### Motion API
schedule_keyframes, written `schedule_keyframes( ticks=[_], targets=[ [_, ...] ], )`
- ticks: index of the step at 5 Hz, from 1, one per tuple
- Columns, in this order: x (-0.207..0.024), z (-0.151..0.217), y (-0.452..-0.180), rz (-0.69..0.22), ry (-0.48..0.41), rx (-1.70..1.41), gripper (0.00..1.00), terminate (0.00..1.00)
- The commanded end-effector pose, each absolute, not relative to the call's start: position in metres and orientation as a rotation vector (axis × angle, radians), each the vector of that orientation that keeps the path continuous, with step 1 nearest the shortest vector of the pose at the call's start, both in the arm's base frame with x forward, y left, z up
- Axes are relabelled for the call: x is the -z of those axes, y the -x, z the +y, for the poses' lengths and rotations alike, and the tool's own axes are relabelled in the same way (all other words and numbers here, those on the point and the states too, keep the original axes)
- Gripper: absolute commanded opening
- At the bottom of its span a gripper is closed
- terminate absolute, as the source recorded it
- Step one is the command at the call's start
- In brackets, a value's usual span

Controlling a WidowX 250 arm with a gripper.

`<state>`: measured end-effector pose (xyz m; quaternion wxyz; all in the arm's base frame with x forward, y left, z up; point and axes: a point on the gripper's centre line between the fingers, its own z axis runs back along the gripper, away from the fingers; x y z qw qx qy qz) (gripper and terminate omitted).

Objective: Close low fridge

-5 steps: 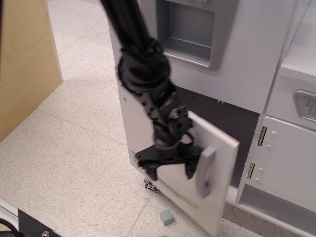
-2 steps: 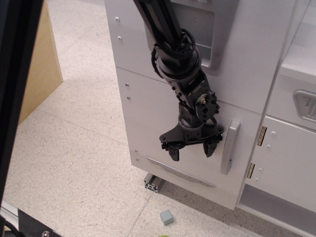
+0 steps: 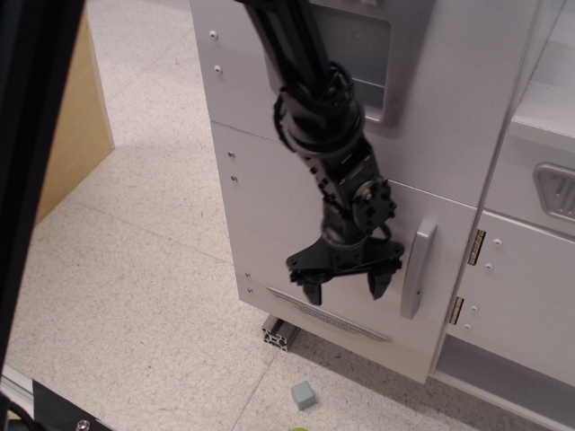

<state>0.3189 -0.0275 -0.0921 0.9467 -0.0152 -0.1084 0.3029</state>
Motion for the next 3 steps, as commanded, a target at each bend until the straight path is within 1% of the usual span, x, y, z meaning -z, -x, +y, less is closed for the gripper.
schedule_keyframes(
  ticks=[1,2,3],
  targets=[
    [0.0421,-0.0162,-0.2995,-0.262,0.063,-0.572,1.0,0.0],
    [0.0421,-0.0162,-0.2995,-0.262,0.063,-0.572,1.0,0.0],
    [0.0421,-0.0162,-0.2995,-0.262,0.063,-0.572,1.0,1.0]
  ],
)
